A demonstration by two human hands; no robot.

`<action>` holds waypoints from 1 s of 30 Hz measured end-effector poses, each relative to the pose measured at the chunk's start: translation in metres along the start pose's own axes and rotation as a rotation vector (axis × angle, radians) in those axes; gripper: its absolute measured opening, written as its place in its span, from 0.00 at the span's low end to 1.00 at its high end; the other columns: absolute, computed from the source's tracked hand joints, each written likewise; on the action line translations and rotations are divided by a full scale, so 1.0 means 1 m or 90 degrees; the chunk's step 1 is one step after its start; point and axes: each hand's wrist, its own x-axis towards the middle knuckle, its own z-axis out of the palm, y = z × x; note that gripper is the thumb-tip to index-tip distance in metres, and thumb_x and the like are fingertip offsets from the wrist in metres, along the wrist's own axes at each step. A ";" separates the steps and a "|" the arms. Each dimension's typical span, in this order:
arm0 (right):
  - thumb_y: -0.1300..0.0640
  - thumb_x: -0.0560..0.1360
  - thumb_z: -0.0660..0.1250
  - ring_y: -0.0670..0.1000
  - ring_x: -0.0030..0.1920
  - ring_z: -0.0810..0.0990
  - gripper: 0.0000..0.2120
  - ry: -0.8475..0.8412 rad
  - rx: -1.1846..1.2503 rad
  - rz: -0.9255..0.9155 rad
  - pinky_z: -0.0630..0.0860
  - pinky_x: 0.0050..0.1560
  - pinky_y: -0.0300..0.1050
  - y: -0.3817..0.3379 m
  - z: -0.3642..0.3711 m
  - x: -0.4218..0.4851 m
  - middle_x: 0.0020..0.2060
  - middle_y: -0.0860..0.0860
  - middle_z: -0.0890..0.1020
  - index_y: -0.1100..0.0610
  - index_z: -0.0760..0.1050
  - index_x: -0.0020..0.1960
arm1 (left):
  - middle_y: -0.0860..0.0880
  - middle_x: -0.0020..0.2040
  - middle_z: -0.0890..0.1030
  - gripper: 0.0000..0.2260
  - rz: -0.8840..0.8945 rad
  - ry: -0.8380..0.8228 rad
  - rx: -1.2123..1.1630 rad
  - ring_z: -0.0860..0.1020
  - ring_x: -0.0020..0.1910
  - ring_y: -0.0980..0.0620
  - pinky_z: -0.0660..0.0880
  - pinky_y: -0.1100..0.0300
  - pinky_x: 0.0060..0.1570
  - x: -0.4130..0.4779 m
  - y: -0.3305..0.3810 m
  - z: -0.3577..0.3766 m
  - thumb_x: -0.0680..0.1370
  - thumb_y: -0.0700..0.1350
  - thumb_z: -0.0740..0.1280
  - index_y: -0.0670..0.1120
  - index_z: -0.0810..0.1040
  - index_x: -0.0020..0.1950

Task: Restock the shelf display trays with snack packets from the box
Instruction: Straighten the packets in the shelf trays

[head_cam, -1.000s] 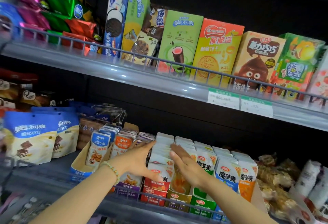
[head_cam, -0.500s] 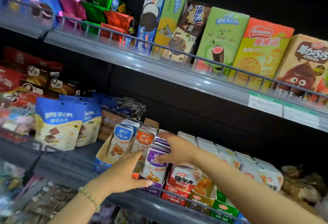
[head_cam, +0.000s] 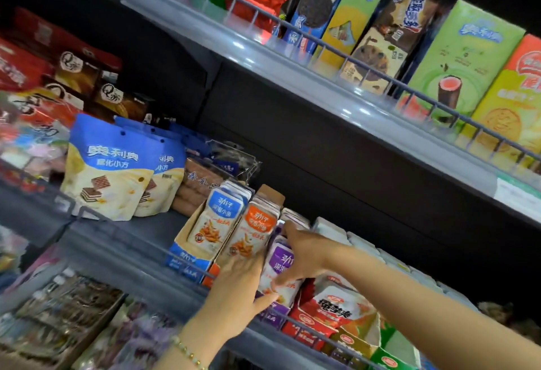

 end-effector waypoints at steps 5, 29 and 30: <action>0.45 0.66 0.76 0.52 0.64 0.73 0.45 0.065 0.018 -0.039 0.73 0.62 0.47 0.005 0.002 -0.003 0.69 0.51 0.71 0.49 0.53 0.74 | 0.54 0.77 0.57 0.34 0.004 -0.008 -0.020 0.55 0.76 0.56 0.48 0.60 0.73 0.001 0.000 0.003 0.78 0.63 0.58 0.51 0.49 0.78; 0.40 0.66 0.76 0.51 0.63 0.75 0.41 -0.076 0.018 -0.005 0.74 0.63 0.51 0.024 -0.008 0.007 0.66 0.50 0.74 0.49 0.61 0.72 | 0.55 0.71 0.67 0.42 -0.039 -0.082 -0.223 0.68 0.69 0.54 0.72 0.50 0.65 0.035 0.005 0.006 0.69 0.56 0.75 0.55 0.54 0.75; 0.40 0.66 0.76 0.51 0.63 0.75 0.41 -0.060 0.023 0.001 0.74 0.63 0.51 0.026 -0.008 0.005 0.66 0.50 0.74 0.50 0.60 0.72 | 0.55 0.70 0.67 0.42 -0.040 -0.081 -0.228 0.69 0.68 0.54 0.73 0.50 0.64 0.035 0.004 0.006 0.68 0.55 0.75 0.55 0.54 0.75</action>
